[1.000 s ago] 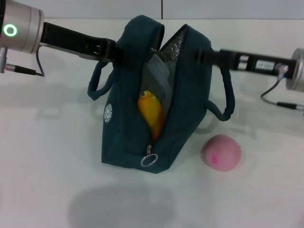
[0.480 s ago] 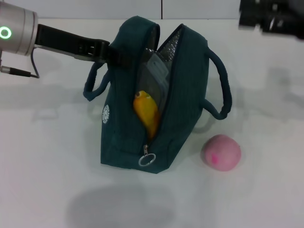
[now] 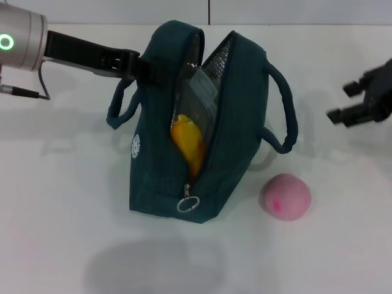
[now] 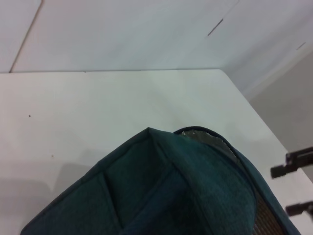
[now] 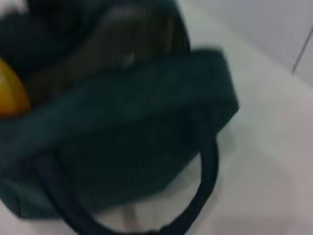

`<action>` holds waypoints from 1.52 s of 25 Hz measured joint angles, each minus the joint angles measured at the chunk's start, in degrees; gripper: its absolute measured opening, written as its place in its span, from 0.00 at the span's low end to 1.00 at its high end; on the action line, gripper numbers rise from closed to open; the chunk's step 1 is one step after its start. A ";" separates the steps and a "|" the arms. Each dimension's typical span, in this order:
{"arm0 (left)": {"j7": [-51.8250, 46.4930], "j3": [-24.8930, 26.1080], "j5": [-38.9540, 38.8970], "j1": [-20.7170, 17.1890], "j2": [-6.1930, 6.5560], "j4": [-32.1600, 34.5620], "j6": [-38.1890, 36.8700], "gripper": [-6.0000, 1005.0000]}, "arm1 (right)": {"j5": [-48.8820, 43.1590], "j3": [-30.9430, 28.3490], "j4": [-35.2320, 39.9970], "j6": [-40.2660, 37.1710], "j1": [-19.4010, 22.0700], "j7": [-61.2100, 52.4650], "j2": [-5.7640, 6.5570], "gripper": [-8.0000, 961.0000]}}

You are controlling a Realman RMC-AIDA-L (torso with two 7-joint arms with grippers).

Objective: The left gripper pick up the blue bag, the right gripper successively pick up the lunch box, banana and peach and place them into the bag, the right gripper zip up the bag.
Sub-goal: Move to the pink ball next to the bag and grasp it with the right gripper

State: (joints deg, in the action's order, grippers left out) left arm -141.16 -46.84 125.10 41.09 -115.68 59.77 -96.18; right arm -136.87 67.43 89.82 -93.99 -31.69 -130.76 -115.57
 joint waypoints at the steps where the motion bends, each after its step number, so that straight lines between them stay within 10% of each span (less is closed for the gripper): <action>1: -0.05 -0.01 -0.04 -0.01 -0.02 0.00 0.09 0.09 | -2.27 2.38 0.33 -0.39 -0.86 -2.17 0.10 0.64; 16: -0.15 0.09 -0.25 -0.61 -0.15 0.00 0.93 0.09 | 4.22 4.52 -23.65 -3.79 -10.50 -1.91 0.04 0.65; 38: -0.17 0.08 -0.25 -0.75 -0.39 0.00 0.90 0.09 | 3.77 12.09 -31.25 4.58 -11.85 -0.84 -0.16 0.78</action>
State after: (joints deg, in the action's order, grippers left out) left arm -141.33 -46.76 124.84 40.34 -116.07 59.77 -95.28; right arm -133.11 79.52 58.57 -89.41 -43.54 -131.59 -115.73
